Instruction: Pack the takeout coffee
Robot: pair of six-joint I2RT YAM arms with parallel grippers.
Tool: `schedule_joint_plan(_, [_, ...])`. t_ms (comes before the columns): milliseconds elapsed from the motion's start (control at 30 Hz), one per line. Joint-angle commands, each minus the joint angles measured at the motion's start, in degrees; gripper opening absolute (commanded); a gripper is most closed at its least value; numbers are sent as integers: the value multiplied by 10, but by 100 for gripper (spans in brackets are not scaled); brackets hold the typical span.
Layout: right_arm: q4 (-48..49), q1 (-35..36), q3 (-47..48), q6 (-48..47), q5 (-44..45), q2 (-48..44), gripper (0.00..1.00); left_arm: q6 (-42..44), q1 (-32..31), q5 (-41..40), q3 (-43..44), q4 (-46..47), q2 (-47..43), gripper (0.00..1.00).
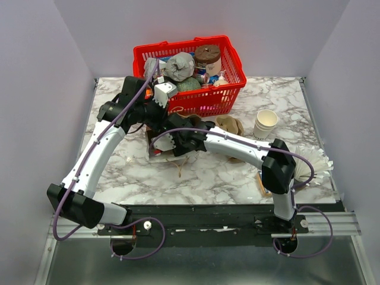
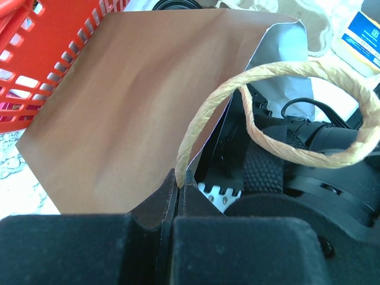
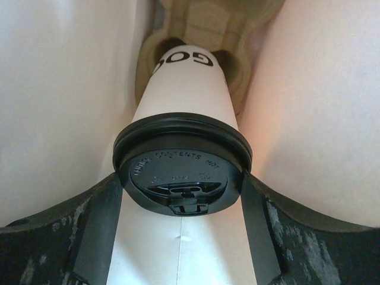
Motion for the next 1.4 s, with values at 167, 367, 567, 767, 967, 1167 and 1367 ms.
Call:
schedule_joint_plan(167, [-40, 0, 30, 35, 46, 57, 1, -46, -19, 76, 12, -4, 7, 0])
schedule_joint_plan(367, [-21, 1, 22, 28, 18, 61, 0, -61, -19, 90, 0, 12, 2, 0])
schedule_joint_plan(567, [13, 8, 10, 16, -20, 36, 0, -62, -20, 91, -6, 19, -2, 0])
schedule_joint_plan(767, [17, 16, 0, 9, -54, 20, 1, -65, -21, 90, -10, 25, -1, 0])
schedule_joint_plan(967, [30, 18, -18, 6, -74, 1, 1, -66, -21, 89, -21, 33, -3, 0])
schedule_joint_plan(1167, [40, 19, -27, 1, -123, -20, 1, -67, -23, 89, -22, 35, -2, 0])
schedule_joint_plan(1367, [55, 22, -39, 0, -157, -29, 1, -68, -24, 89, -22, 37, 0, 0])
